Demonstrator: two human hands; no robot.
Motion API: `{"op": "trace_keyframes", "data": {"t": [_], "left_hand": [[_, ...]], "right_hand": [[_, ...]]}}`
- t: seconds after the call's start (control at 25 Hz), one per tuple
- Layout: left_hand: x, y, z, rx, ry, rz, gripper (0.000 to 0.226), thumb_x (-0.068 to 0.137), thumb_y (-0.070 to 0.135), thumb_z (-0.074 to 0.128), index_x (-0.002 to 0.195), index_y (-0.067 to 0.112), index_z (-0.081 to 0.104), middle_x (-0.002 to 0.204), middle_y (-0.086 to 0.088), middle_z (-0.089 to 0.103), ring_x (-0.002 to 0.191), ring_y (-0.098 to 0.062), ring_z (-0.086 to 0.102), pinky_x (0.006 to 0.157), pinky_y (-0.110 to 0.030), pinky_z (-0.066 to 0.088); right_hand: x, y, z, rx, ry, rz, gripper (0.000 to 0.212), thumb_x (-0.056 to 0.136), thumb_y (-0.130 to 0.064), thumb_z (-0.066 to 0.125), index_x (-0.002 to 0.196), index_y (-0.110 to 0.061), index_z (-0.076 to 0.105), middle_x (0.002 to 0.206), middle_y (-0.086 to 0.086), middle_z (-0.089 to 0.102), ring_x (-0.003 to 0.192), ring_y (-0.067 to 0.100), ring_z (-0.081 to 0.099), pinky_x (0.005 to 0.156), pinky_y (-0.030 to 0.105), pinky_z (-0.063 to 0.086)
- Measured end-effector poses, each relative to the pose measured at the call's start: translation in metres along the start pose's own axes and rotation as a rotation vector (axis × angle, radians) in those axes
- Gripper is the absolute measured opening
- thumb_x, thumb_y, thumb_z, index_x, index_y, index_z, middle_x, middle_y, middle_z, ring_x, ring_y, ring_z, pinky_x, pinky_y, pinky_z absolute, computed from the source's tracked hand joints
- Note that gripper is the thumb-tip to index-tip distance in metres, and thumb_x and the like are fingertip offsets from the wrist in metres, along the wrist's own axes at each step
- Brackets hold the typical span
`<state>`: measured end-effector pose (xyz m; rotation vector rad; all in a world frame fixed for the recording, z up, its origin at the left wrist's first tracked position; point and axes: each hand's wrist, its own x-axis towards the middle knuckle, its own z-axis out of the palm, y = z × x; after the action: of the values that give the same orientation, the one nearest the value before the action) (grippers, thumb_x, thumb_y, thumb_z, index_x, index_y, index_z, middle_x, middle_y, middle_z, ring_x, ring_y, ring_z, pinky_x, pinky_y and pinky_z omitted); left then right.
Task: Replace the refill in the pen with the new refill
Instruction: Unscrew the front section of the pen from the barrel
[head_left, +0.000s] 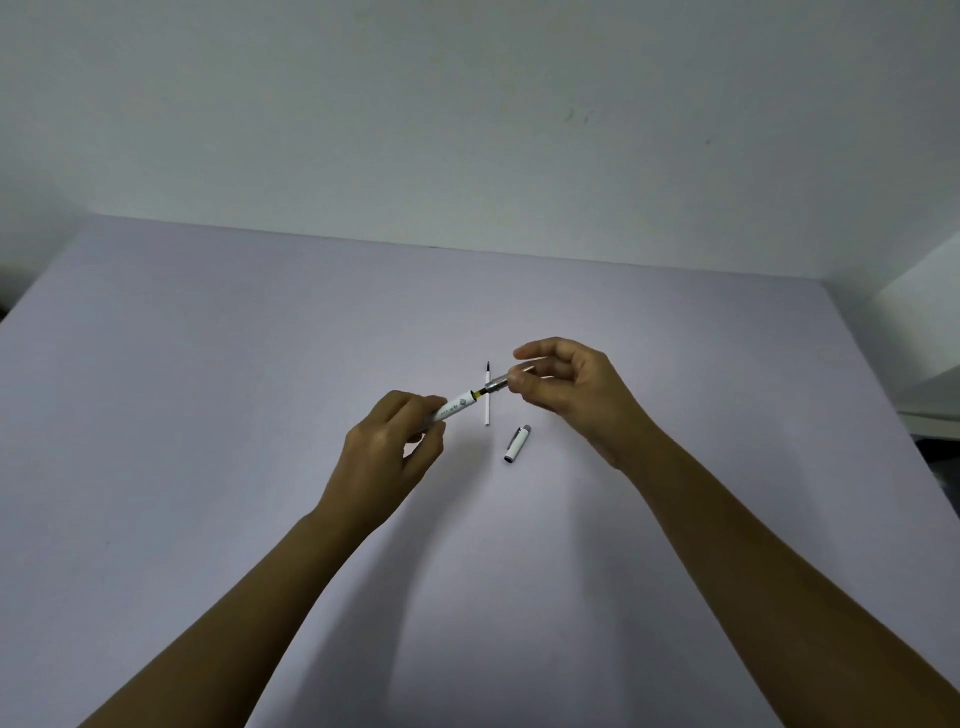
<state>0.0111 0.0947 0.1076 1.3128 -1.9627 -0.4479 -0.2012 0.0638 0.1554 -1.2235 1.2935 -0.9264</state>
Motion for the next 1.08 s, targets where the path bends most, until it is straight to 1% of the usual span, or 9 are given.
{"op": "trace_keyframes", "data": {"t": [0.12, 0.28, 0.52, 0.56, 0.68, 0.8, 0.92, 1.0, 1.08], "left_hand": [[0.0, 0.001, 0.001, 0.048, -0.012, -0.005, 0.013, 0.08, 0.009, 0.07, 0.093, 0.005, 0.067, 0.075, -0.008, 0.062, 0.058, -0.012, 0.049, 0.056, -0.022, 0.044], [-0.001, 0.002, 0.001, 0.123, -0.053, 0.004, 0.016, 0.084, 0.022, 0.066, 0.095, 0.012, 0.069, 0.064, -0.006, 0.065, 0.052, -0.024, 0.057, 0.046, -0.035, 0.049], [-0.006, -0.005, 0.005, 0.059, -0.132, -0.038, 0.011, 0.086, 0.018, 0.064, 0.091, 0.009, 0.067, 0.06, -0.01, 0.063, 0.056, -0.03, 0.059, 0.053, -0.043, 0.051], [-0.008, -0.005, 0.006, 0.04, -0.136, -0.048, 0.01, 0.087, 0.018, 0.063, 0.09, 0.009, 0.066, 0.061, -0.011, 0.063, 0.057, -0.03, 0.06, 0.054, -0.044, 0.051], [-0.009, -0.007, 0.011, -0.044, -0.131, -0.109, 0.009, 0.088, 0.016, 0.061, 0.09, 0.009, 0.066, 0.067, -0.009, 0.066, 0.061, -0.025, 0.066, 0.06, -0.044, 0.054], [-0.007, -0.009, 0.014, -0.082, -0.123, -0.146, 0.009, 0.089, 0.016, 0.06, 0.089, 0.009, 0.065, 0.07, -0.006, 0.063, 0.062, -0.024, 0.067, 0.061, -0.043, 0.054], [0.004, -0.019, 0.033, -0.042, -0.175, -0.139, 0.007, 0.087, 0.013, 0.061, 0.088, 0.008, 0.065, 0.07, -0.007, 0.062, 0.059, -0.026, 0.065, 0.058, -0.035, 0.05], [0.0, -0.021, 0.029, -0.015, -0.175, -0.152, 0.005, 0.085, 0.01, 0.061, 0.088, 0.009, 0.065, 0.069, -0.007, 0.061, 0.058, -0.025, 0.063, 0.056, -0.028, 0.045], [-0.005, -0.025, 0.024, 0.009, -0.185, -0.14, 0.004, 0.085, 0.008, 0.062, 0.087, 0.007, 0.065, 0.068, -0.008, 0.061, 0.058, -0.026, 0.063, 0.056, -0.032, 0.047]], "right_hand": [[0.002, -0.003, 0.003, 0.064, 0.02, -0.015, 0.01, 0.076, -0.018, 0.074, 0.08, -0.027, 0.07, 0.077, -0.005, 0.074, 0.081, 0.011, 0.068, 0.085, 0.029, 0.053], [0.005, -0.004, 0.004, 0.173, 0.039, -0.022, 0.011, 0.08, -0.015, 0.071, 0.08, -0.026, 0.072, 0.076, -0.007, 0.074, 0.078, 0.006, 0.069, 0.071, 0.015, 0.053], [0.025, -0.004, -0.015, 0.618, 0.352, -0.082, 0.017, 0.086, -0.008, 0.063, 0.083, -0.024, 0.069, 0.072, -0.013, 0.073, 0.073, -0.001, 0.068, 0.068, 0.012, 0.053], [0.029, 0.003, -0.022, 0.633, 0.394, -0.073, 0.016, 0.087, -0.008, 0.062, 0.085, -0.023, 0.068, 0.071, -0.013, 0.073, 0.073, -0.001, 0.068, 0.069, 0.012, 0.053], [0.034, 0.043, -0.025, 0.405, 0.435, 0.122, 0.011, 0.088, -0.008, 0.06, 0.095, -0.014, 0.066, 0.066, -0.011, 0.071, 0.075, 0.003, 0.064, 0.071, 0.015, 0.053], [0.028, 0.103, -0.014, 0.133, 0.453, 0.357, 0.022, 0.084, -0.009, 0.066, 0.104, -0.002, 0.067, 0.088, 0.008, 0.07, 0.084, 0.016, 0.061, 0.081, 0.028, 0.054], [0.035, 0.156, -0.009, -0.244, 0.53, 0.441, 0.027, 0.079, -0.019, 0.072, 0.102, -0.006, 0.069, 0.099, 0.012, 0.073, 0.086, 0.021, 0.066, 0.085, 0.029, 0.051], [0.033, 0.166, 0.001, -0.332, 0.554, 0.454, 0.026, 0.077, -0.022, 0.073, 0.098, -0.007, 0.067, 0.099, 0.011, 0.073, 0.092, 0.024, 0.067, 0.081, 0.026, 0.047], [0.039, 0.173, 0.013, -0.349, 0.564, 0.471, 0.025, 0.077, -0.022, 0.074, 0.095, -0.006, 0.067, 0.097, 0.011, 0.074, 0.094, 0.025, 0.067, 0.077, 0.024, 0.044]]}}
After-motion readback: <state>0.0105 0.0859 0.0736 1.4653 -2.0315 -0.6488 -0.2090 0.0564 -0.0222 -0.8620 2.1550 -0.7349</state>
